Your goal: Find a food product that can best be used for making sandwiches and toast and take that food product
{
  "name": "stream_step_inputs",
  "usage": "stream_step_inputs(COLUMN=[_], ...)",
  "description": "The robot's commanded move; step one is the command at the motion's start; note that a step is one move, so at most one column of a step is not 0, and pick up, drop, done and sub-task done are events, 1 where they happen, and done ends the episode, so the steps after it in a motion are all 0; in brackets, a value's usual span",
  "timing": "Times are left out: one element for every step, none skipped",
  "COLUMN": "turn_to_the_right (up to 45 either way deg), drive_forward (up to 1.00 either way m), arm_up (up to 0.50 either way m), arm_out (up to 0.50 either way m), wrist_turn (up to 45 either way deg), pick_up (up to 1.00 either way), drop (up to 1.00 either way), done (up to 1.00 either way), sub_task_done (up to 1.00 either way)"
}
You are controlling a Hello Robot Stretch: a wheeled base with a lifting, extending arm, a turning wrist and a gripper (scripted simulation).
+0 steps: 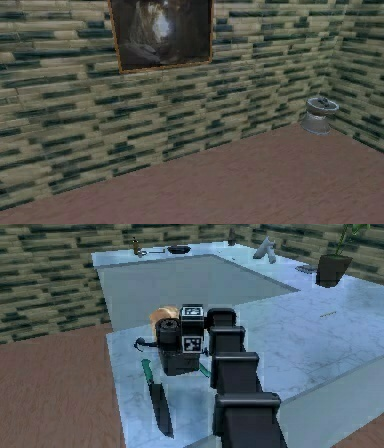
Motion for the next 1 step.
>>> stream_step_inputs(turn_to_the_right=[0.0], drive_forward=[0.00], arm_up=[0.00], arm_out=[0.00], wrist_turn=[0.0], pick_up=[0.00], drop=[0.00], done=[1.00], sub_task_done=[0.00])
